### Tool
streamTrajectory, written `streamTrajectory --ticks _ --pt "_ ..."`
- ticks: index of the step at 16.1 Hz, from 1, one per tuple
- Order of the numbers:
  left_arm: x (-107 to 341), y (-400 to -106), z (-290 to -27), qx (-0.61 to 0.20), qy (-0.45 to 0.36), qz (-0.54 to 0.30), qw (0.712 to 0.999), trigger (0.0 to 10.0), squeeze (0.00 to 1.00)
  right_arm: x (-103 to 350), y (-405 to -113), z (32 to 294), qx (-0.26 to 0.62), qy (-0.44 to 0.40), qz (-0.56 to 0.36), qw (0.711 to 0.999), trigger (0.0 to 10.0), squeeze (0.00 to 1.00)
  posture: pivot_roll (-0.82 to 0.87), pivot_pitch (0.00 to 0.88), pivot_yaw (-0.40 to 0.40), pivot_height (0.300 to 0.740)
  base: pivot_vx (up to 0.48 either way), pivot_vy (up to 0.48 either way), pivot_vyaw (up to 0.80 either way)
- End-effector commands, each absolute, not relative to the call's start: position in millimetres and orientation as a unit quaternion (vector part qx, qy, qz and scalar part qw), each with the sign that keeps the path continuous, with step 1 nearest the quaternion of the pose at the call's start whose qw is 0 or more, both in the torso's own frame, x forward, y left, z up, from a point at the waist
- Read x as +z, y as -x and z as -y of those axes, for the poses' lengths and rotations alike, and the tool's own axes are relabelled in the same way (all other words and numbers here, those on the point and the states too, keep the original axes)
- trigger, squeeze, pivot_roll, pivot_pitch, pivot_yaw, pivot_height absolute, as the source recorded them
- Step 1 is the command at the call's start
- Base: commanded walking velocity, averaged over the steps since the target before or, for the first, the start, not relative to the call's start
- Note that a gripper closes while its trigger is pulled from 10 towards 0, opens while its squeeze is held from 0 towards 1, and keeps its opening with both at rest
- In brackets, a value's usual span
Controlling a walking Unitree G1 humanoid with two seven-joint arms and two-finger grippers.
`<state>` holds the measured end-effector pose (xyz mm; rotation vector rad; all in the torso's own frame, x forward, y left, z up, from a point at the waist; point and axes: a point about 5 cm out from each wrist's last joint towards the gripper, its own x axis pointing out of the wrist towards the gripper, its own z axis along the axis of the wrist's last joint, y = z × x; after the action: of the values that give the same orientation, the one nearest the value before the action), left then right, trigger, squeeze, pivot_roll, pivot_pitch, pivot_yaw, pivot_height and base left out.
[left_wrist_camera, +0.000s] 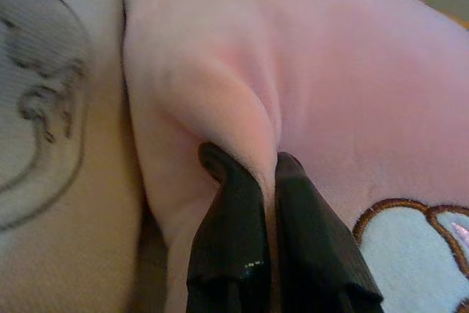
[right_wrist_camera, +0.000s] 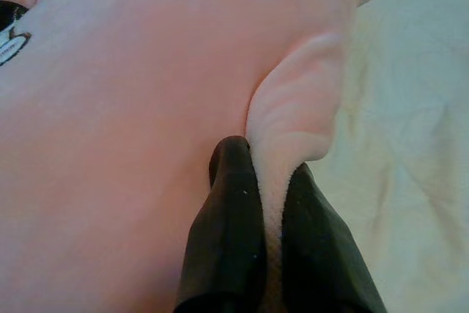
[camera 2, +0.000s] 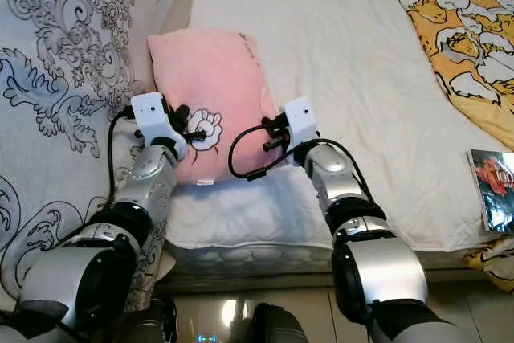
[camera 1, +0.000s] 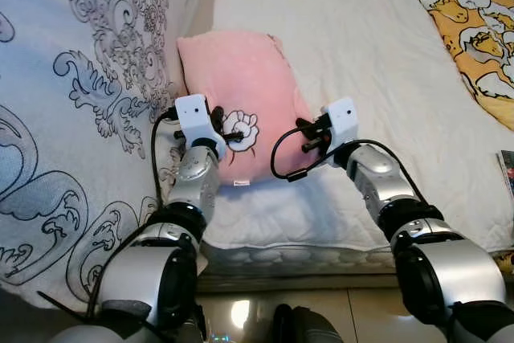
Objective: Clean up the room
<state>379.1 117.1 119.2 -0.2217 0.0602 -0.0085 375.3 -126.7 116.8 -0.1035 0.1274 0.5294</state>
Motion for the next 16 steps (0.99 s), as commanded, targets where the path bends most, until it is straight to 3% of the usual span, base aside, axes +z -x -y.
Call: streamTrajectory --ticks 1,7,10,13,16 --pt "119.8 -379.8 -115.9 -0.012 0.093 -0.031 0.995 10.0 1.00 113.7 -374.4 126.6 0.254 0.054 -0.067 0.963 10.0 1.00 -0.03 0.222 -0.104 0.740 0.000 0.000 0.00" --pt "164.4 -391.6 -151.4 -0.018 0.017 0.065 0.998 10.0 1.00 104.7 -370.7 117.3 0.187 -0.090 -0.064 0.976 10.0 1.00 -0.01 0.110 -0.082 0.740 0.000 0.000 0.00" --pt "176.4 -389.0 -145.6 -0.036 0.029 0.096 0.994 10.0 1.00 108.1 -371.6 117.1 0.176 -0.109 -0.051 0.977 10.0 1.00 0.00 0.073 -0.066 0.740 0.000 0.000 0.00" --pt "181.7 -370.2 -139.9 -0.049 0.032 0.125 0.991 10.0 1.00 113.9 -367.0 119.0 0.165 -0.103 -0.007 0.981 10.0 1.00 0.01 0.029 -0.066 0.740 0.000 0.000 0.00" --pt "182.0 -334.1 -133.4 -0.077 0.016 0.148 0.986 10.0 1.00 111.8 -344.7 123.8 0.145 -0.102 0.040 0.983 10.0 1.00 0.03 0.000 -0.079 0.740 0.000 0.000 0.00"
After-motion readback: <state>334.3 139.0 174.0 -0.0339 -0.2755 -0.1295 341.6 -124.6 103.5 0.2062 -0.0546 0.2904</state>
